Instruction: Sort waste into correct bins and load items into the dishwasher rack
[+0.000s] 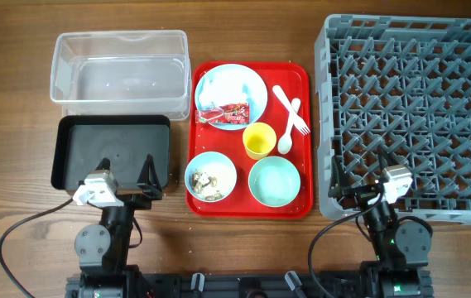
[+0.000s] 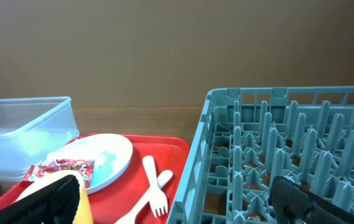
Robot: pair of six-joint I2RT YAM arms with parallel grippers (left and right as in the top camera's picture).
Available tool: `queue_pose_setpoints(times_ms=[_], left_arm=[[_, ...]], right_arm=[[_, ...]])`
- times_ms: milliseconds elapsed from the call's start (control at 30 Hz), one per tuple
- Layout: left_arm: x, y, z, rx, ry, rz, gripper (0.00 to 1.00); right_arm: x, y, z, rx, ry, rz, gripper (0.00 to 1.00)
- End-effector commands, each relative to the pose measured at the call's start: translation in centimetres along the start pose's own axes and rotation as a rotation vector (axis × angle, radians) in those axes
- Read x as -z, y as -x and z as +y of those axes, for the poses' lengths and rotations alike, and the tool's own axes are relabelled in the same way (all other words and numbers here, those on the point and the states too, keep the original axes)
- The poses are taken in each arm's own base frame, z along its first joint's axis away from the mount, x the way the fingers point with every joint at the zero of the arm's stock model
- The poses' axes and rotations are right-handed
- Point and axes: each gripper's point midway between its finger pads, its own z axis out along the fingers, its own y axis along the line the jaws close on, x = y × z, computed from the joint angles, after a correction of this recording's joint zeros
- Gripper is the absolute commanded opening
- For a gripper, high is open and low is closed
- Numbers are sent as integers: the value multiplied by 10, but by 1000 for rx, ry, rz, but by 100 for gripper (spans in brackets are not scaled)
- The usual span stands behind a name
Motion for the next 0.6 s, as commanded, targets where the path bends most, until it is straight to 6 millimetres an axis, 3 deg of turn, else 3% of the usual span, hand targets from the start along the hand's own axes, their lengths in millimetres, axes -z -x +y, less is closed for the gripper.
queue_pose_setpoints(times_ms=[0, 167, 300, 400, 567], left_arm=[[0, 5, -2, -19, -10, -28, 100], [0, 7, -10, -21, -53, -32, 100], [1, 12, -19, -25, -102, -49, 100], [3, 29, -25, -33, -123, -116, 100], [17, 74, -43, -48, -170, -218, 100]], right_arm=[[0, 3, 10, -44, 56, -9, 100], [1, 9, 19, -36, 105, -33, 100], [5, 43, 23, -7, 122, -162, 100], [10, 64, 26, 7, 129, -216, 100], [14, 101, 35, 42, 152, -252, 100]])
